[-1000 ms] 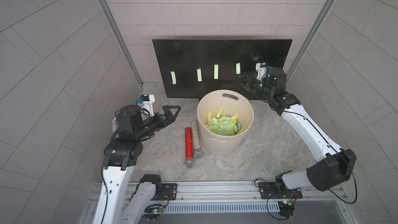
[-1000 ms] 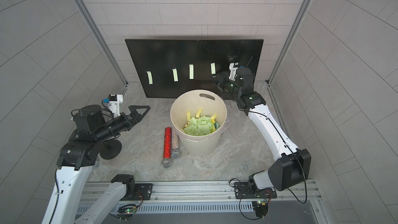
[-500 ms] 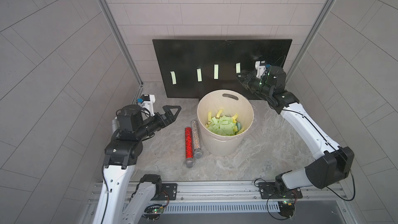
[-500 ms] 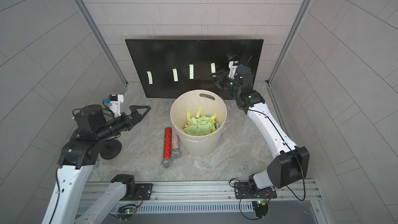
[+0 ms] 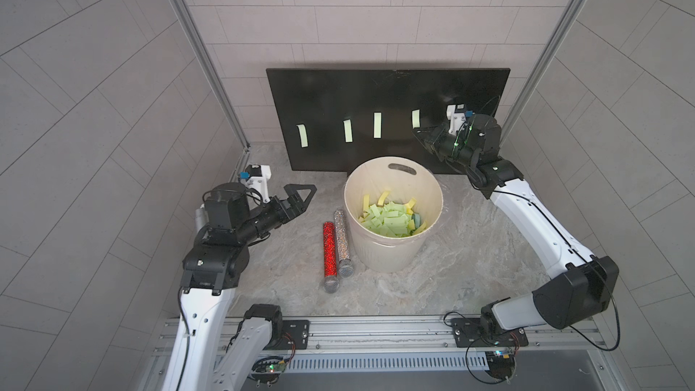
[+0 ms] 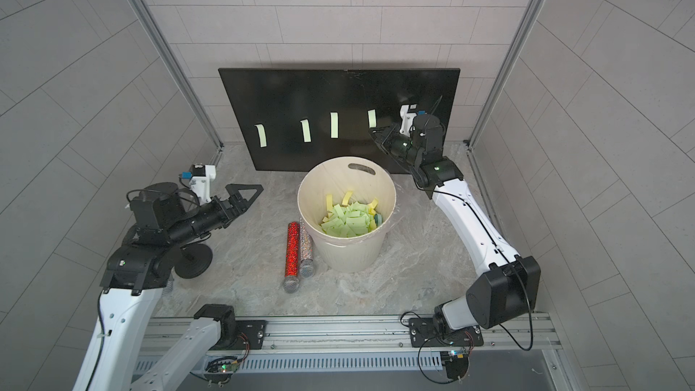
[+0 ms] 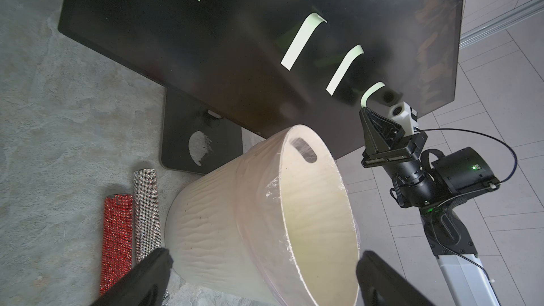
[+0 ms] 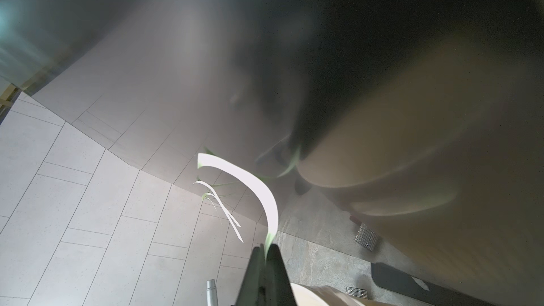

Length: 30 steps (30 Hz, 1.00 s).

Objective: Remove the sticky note from the monitor
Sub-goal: Tear off the sticky note from the monitor.

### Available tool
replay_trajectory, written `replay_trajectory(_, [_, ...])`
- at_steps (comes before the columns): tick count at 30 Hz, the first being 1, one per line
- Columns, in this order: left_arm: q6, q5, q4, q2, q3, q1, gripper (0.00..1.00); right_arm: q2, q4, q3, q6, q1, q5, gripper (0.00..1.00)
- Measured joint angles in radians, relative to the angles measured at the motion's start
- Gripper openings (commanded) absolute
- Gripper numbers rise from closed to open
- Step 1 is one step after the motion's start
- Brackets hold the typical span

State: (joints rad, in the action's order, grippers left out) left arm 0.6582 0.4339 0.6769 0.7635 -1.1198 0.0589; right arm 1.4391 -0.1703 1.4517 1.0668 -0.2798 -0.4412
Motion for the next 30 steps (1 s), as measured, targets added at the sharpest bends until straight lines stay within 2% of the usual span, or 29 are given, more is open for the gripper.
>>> replay_trajectory(14, [0.001, 0.001, 0.000, 0.000, 0.000, 0.000, 1.00, -0.008, -0.002, 0.000, 0.000, 0.001, -0.005, 0.00])
replay_trajectory(30, [0.012, 0.011, -0.001, 0.000, 0.000, 0.000, 1.00, -0.093, -0.003, -0.025, 0.003, -0.002, -0.012, 0.00])
